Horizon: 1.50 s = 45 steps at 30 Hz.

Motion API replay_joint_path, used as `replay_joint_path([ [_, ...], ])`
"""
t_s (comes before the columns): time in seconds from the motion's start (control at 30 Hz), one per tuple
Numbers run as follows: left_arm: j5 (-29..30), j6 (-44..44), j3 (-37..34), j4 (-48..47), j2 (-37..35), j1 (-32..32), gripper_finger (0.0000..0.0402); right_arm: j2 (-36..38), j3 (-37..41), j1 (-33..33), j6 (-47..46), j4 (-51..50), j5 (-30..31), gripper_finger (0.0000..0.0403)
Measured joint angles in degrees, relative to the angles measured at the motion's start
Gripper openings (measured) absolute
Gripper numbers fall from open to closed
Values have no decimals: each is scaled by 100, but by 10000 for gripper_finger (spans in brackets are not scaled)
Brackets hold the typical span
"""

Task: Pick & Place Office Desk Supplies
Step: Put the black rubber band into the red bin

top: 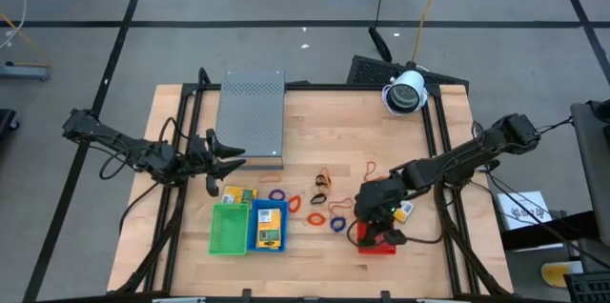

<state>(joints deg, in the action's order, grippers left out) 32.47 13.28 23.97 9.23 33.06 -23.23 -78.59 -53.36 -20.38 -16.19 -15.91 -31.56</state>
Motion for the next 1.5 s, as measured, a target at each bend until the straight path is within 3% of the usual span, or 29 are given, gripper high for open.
replay_joint_path([
  [0.33,0,15,0,-13,0,0,145,588,0,87,181,287,22,0],
  [0.7,0,11,0,-11,0,0,145,597,0,118,233,323,22,0],
  [0.87,0,0,0,-15,0,1,145,597,0,147,272,-181,89,0],
  [1.1,0,0,0,-17,0,1,145,595,0,160,556,-1039,920,0],
  [1.5,0,2,0,-20,0,1,145,105,0,46,496,-1477,1111,2],
])
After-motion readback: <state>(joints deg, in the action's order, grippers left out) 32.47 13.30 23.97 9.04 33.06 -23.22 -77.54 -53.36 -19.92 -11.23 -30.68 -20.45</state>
